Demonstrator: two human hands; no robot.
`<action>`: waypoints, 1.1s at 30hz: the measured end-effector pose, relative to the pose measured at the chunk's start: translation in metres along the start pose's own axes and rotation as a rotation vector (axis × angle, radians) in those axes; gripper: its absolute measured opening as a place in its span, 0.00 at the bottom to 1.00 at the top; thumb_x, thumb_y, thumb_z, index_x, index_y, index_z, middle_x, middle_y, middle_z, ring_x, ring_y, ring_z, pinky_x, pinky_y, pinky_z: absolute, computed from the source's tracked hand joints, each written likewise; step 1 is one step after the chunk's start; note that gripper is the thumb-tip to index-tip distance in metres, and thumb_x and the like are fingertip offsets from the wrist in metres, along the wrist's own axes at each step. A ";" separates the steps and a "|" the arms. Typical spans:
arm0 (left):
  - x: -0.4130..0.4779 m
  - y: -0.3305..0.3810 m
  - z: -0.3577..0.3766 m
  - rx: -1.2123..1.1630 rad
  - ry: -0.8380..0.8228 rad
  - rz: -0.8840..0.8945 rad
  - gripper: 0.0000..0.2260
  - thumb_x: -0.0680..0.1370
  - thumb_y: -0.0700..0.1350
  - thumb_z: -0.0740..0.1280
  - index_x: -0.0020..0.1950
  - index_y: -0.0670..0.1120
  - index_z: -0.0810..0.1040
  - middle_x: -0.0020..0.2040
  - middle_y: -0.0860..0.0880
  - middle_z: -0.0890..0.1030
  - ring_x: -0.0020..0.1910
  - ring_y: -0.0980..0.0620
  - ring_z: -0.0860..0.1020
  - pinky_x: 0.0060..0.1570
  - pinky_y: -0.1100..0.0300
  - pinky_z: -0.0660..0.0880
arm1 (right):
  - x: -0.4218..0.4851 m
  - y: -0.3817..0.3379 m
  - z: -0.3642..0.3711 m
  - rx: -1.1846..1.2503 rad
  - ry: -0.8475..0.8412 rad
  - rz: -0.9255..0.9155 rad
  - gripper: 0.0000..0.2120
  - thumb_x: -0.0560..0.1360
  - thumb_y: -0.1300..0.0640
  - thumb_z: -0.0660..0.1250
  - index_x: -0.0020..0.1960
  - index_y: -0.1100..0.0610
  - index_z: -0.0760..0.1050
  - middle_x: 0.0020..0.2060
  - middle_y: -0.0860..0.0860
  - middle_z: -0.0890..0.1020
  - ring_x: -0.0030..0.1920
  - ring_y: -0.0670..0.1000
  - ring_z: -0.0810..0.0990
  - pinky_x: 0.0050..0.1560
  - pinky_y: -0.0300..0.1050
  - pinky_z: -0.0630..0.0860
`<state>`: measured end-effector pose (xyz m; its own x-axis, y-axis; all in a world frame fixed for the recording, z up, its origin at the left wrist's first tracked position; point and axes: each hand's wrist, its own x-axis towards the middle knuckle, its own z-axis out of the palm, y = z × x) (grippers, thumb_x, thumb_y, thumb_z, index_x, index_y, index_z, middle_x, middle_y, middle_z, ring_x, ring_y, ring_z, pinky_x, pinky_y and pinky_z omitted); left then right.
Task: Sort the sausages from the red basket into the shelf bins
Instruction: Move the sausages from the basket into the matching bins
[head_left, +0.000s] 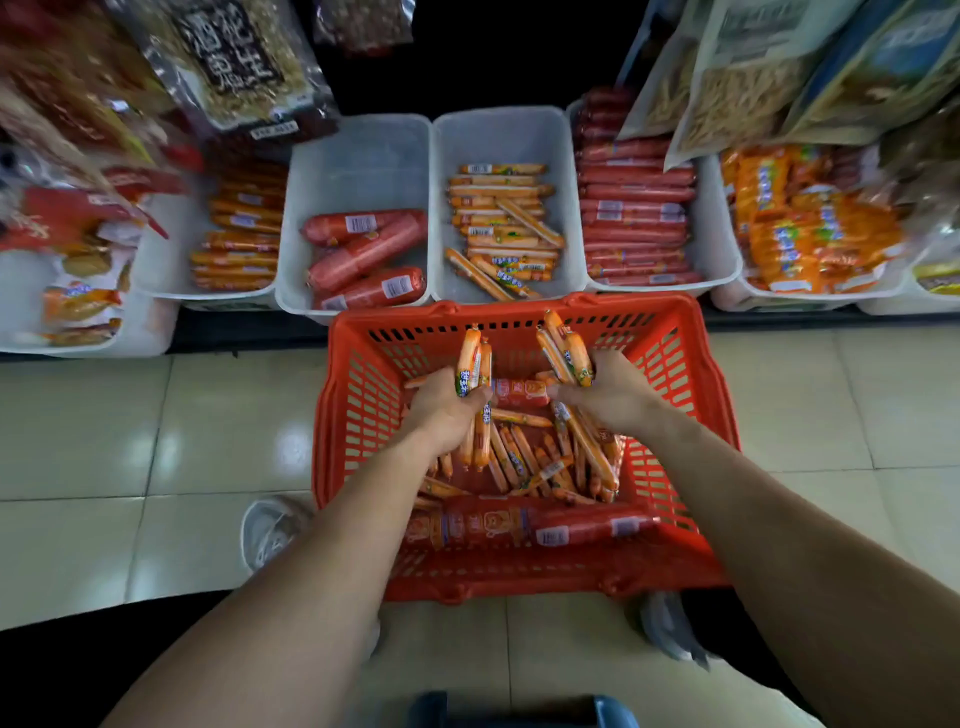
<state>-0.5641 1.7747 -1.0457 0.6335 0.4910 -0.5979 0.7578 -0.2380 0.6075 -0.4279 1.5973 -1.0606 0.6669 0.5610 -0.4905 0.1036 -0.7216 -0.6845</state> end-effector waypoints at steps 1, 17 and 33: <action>-0.006 0.007 -0.008 0.002 0.001 0.019 0.11 0.80 0.52 0.67 0.57 0.45 0.79 0.52 0.49 0.82 0.52 0.47 0.80 0.49 0.56 0.71 | -0.004 -0.009 -0.008 0.012 -0.003 -0.026 0.10 0.71 0.50 0.76 0.47 0.53 0.80 0.41 0.49 0.84 0.43 0.49 0.83 0.46 0.46 0.77; -0.047 0.091 -0.128 0.355 0.015 0.291 0.09 0.80 0.48 0.68 0.56 0.44 0.77 0.53 0.52 0.82 0.52 0.51 0.80 0.56 0.53 0.75 | -0.022 -0.126 -0.073 -0.291 -0.079 -0.135 0.30 0.72 0.50 0.76 0.68 0.61 0.73 0.64 0.56 0.77 0.63 0.57 0.76 0.59 0.46 0.71; 0.013 0.048 -0.176 0.355 0.052 0.201 0.15 0.82 0.49 0.65 0.68 0.46 0.72 0.60 0.47 0.79 0.55 0.48 0.77 0.50 0.57 0.71 | 0.126 -0.180 -0.036 -0.505 -0.015 -0.216 0.20 0.72 0.49 0.72 0.63 0.49 0.76 0.56 0.54 0.82 0.56 0.59 0.80 0.58 0.52 0.76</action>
<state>-0.5469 1.9166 -0.9323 0.7724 0.4449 -0.4532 0.6325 -0.6030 0.4861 -0.3357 1.7832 -0.9795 0.5813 0.7209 -0.3773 0.5807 -0.6924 -0.4283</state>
